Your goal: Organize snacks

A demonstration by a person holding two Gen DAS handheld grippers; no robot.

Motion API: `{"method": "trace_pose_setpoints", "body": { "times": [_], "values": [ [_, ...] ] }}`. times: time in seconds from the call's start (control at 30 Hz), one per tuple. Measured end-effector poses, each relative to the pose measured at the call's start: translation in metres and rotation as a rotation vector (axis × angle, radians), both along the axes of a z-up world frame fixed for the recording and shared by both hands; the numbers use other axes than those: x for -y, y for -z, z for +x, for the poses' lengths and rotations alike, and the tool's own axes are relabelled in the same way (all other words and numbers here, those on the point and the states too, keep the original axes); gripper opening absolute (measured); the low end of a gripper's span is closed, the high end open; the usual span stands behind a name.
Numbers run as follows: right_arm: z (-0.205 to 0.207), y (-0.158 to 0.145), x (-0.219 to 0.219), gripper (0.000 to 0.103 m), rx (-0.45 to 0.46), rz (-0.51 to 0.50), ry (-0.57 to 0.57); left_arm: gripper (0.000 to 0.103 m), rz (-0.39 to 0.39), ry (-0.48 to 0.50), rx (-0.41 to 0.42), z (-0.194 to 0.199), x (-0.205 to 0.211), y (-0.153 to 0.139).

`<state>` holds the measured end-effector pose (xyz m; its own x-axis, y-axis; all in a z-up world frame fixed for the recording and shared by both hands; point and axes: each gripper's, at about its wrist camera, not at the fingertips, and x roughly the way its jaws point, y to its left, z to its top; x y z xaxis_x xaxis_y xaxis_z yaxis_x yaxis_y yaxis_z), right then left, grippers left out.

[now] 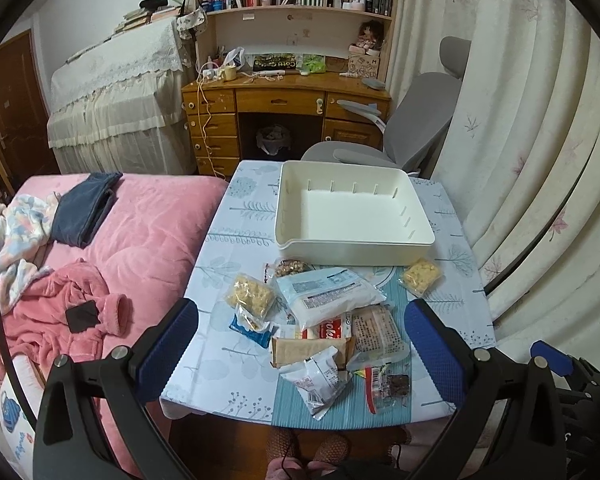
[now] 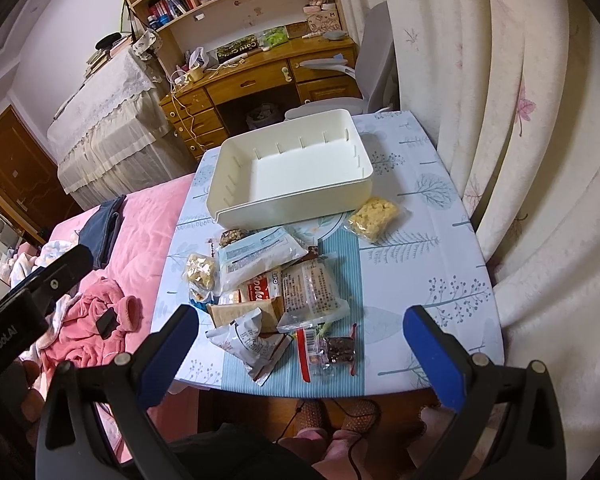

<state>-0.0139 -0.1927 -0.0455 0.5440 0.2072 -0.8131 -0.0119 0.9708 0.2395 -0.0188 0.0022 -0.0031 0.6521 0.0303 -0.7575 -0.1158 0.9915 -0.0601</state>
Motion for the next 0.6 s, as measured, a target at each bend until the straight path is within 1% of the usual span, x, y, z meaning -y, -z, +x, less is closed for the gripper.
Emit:
{"method": "trace_pose_setpoints", "body": {
  "times": [0.27, 0.33, 0.47, 0.6],
  "values": [
    [-0.002, 0.014, 0.015, 0.103, -0.033, 0.029, -0.016, 0.102, -0.038, -0.062, -0.144, -0.003, -0.007, 0.036],
    [-0.004, 0.021, 0.018, 0.102, -0.056, 0.039, -0.021, 0.102, -0.049, -0.072, -0.167, -0.006, -0.006, 0.045],
    [-0.003, 0.036, 0.024, 0.102, -0.088, 0.021, -0.027, 0.102, -0.076, -0.095, -0.209, -0.011, -0.005, 0.064],
    [-0.003, 0.051, 0.031, 0.1, -0.088, 0.004, -0.054, 0.102, -0.121, -0.107, -0.227, -0.016, -0.003, 0.085]
  ]
}}
